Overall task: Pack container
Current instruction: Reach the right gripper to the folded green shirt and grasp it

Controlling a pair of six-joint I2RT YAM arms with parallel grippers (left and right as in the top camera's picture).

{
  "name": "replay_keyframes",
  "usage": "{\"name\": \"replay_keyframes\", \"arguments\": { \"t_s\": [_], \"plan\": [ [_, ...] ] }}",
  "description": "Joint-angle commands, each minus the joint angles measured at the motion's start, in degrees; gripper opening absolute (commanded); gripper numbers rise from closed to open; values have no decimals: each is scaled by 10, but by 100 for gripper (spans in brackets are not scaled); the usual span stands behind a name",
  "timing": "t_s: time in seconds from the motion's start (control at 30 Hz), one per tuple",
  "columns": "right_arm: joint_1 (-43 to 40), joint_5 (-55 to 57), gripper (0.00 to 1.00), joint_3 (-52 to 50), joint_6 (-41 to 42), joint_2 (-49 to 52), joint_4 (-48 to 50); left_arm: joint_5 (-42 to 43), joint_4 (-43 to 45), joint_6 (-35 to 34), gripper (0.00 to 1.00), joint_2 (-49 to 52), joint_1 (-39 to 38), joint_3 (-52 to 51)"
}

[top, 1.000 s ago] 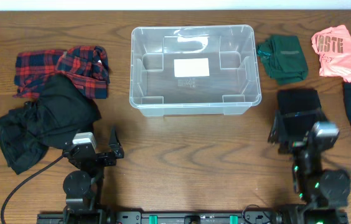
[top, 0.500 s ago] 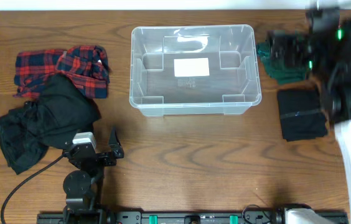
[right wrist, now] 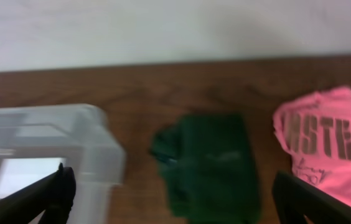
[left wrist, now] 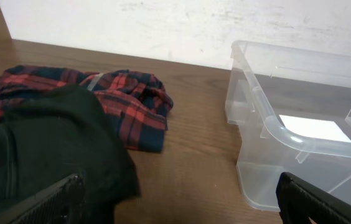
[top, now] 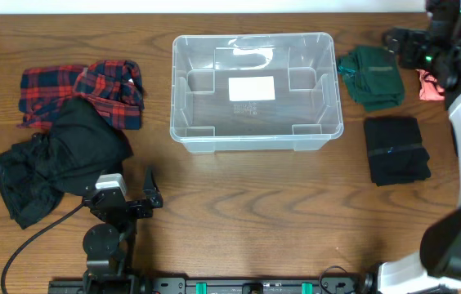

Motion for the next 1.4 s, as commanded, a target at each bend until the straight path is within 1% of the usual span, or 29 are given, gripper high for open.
{"name": "replay_keyframes", "arguments": {
  "t_s": [0.0, 0.23, 0.37, 0.53, 0.67, 0.73, 0.8, 0.93, 1.17, 1.3, 1.33, 1.37],
  "plan": [
    [-48, -84, 97, 10, -30, 53, 12, -7, -19, -3, 98, 0, 2, -9],
    [-117, -189, 96, 10, -50, 163, 49, -7, -19, -3, 98, 0, 2, -9],
    [-134, -229, 96, 10, -70, 210, 65, -7, -19, -3, 98, 0, 2, -9],
    [-134, -230, 96, 10, -70, 255, 81, -7, -19, -3, 98, 0, 2, -9],
    [-133, -232, 95, 10, -46, 285, 99, -7, -19, -3, 98, 0, 2, -9],
    [-130, -232, 93, 10, -36, 295, 104, -7, -19, -3, 98, 0, 2, -9],
    [-128, -229, 90, 10, -22, 304, 110, -7, -19, -3, 98, 0, 2, -9],
    [-122, -229, 89, 10, 28, 320, 126, -7, -19, -3, 98, 0, 2, -9],
    [-85, -229, 87, 10, 40, 331, 134, -7, -19, -3, 98, 0, 2, -9],
    [-59, -214, 81, 10, 64, 331, 144, -7, -19, -3, 98, 0, 2, -9],
    [-55, -207, 77, 10, 72, 331, 146, -7, -19, -3, 98, 0, 2, -9],
    [-52, -203, 66, 10, 78, 331, 148, -7, -19, -3, 98, 0, 2, -9]
  ]
}}
